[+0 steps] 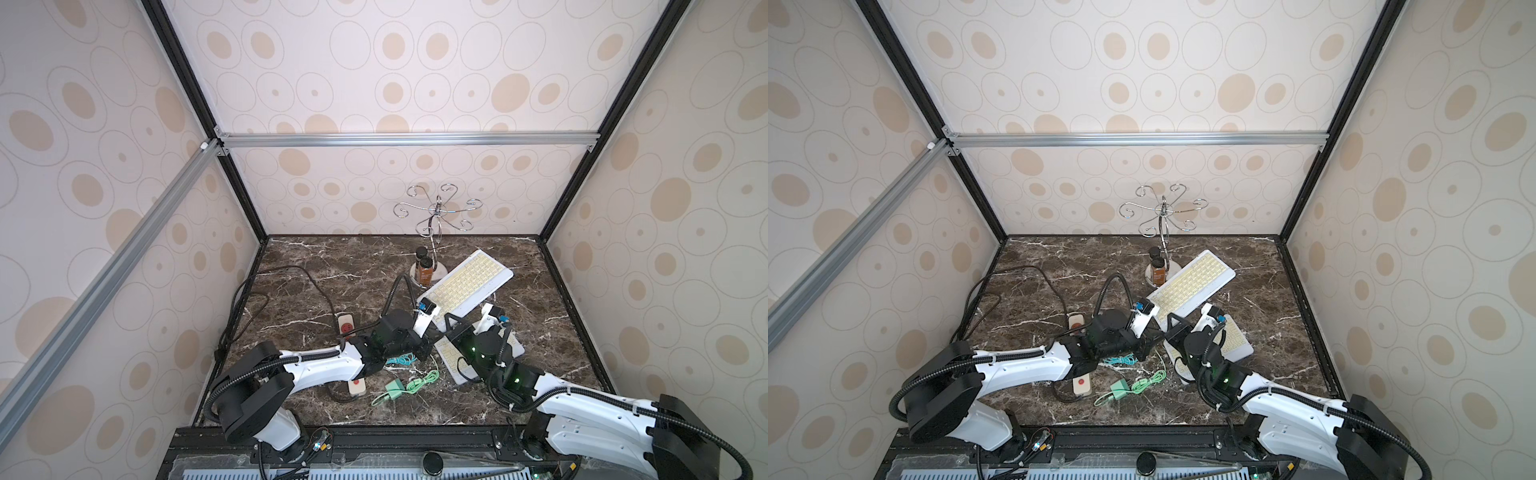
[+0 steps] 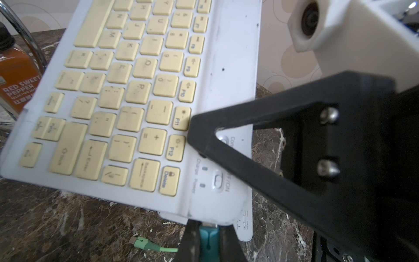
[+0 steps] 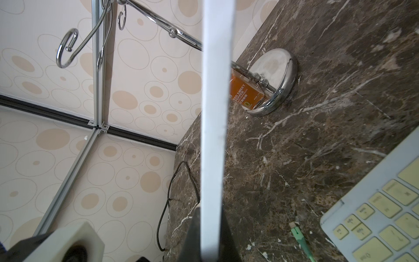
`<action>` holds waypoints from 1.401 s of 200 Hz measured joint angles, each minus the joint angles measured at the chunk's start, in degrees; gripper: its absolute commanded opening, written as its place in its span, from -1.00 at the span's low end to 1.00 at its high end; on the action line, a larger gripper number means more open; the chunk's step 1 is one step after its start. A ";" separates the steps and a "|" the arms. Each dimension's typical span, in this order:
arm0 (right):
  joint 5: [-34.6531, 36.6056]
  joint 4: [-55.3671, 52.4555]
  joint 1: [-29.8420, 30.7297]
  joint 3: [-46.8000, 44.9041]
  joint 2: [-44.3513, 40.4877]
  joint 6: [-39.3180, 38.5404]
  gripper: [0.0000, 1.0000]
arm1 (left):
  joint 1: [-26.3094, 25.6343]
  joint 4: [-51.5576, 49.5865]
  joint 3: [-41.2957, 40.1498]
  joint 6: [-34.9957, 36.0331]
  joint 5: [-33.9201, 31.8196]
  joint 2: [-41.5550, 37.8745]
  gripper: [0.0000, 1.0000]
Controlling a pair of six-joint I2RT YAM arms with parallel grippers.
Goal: Unplug the wireless keyboard
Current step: Remove the power cord from the keyboard.
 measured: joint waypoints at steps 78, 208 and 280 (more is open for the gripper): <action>1.62 -3.65 0.83 0.35 0.11 6.27 -1.00 | -0.13 1.29 -1.49 0.00 0.20 -0.13 -1.00; 1.88 -4.66 1.05 0.70 0.50 9.97 -1.00 | -0.20 2.60 -2.69 0.02 -0.72 -0.70 -1.00; 9.16 -9.29 -3.30 0.33 0.70 10.34 -1.00 | -0.13 2.43 -5.70 0.00 -1.38 -4.76 -1.00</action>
